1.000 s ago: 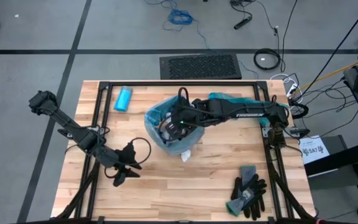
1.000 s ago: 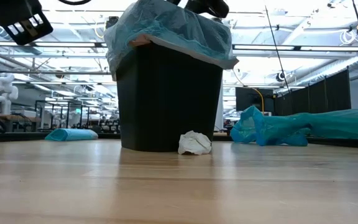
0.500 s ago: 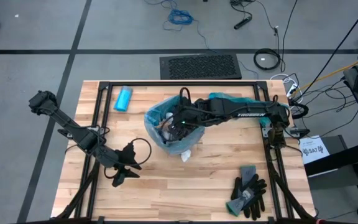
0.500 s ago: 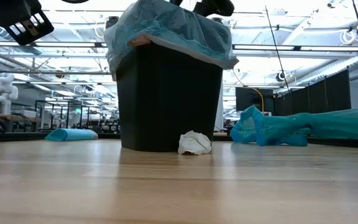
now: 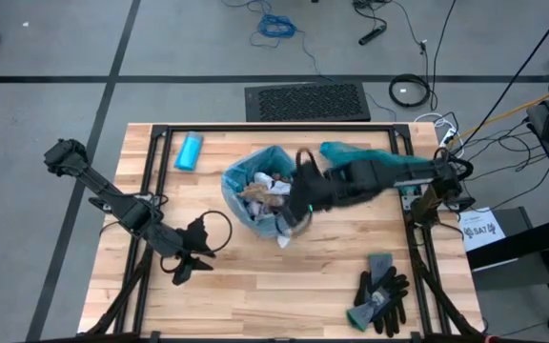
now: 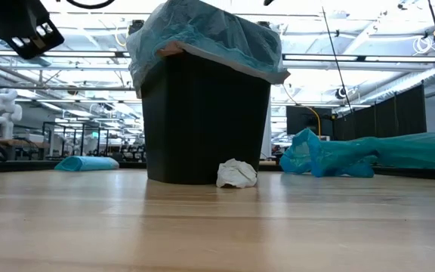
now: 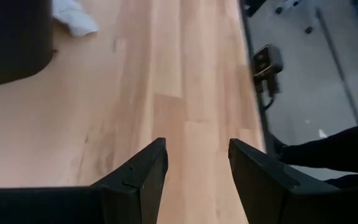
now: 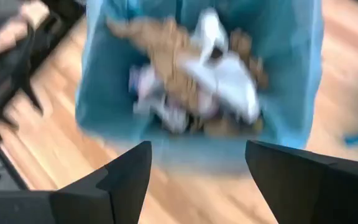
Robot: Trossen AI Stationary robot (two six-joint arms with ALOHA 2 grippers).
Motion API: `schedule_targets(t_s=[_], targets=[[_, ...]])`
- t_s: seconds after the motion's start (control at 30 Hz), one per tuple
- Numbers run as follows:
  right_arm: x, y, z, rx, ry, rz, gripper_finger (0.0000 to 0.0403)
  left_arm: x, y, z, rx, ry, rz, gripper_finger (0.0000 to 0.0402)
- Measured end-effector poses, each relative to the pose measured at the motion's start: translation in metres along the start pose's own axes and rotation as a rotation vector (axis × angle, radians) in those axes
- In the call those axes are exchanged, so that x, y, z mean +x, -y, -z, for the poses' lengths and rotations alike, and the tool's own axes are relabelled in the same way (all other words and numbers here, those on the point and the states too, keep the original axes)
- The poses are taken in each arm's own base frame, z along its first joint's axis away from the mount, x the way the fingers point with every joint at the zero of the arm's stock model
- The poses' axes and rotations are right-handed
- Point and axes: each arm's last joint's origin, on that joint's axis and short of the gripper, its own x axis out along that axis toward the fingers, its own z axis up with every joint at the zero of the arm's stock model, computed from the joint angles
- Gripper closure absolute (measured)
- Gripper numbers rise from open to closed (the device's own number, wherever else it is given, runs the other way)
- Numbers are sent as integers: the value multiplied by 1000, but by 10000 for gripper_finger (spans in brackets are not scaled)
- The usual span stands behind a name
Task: Place trash/remove bag and relplace
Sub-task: Put the white paper trash into the trash bag
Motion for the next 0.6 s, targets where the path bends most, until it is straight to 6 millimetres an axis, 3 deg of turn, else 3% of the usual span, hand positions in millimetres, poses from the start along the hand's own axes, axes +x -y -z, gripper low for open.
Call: schedule_targets(t_s=[0.13,0.3,0.47,0.6], targets=[[-9,-14,45,3,-31,64,149,0,-2,1,-2,-1,-41,226],[0,-29,103,83,-8,89,149,0,-2,1,3,4,-43,226],[37,-34,151,139,-23,52,149,0,-3,1,4,15,-57,226],[76,-31,173,161,-19,-15,149,0,-3,1,0,16,-57,226]])
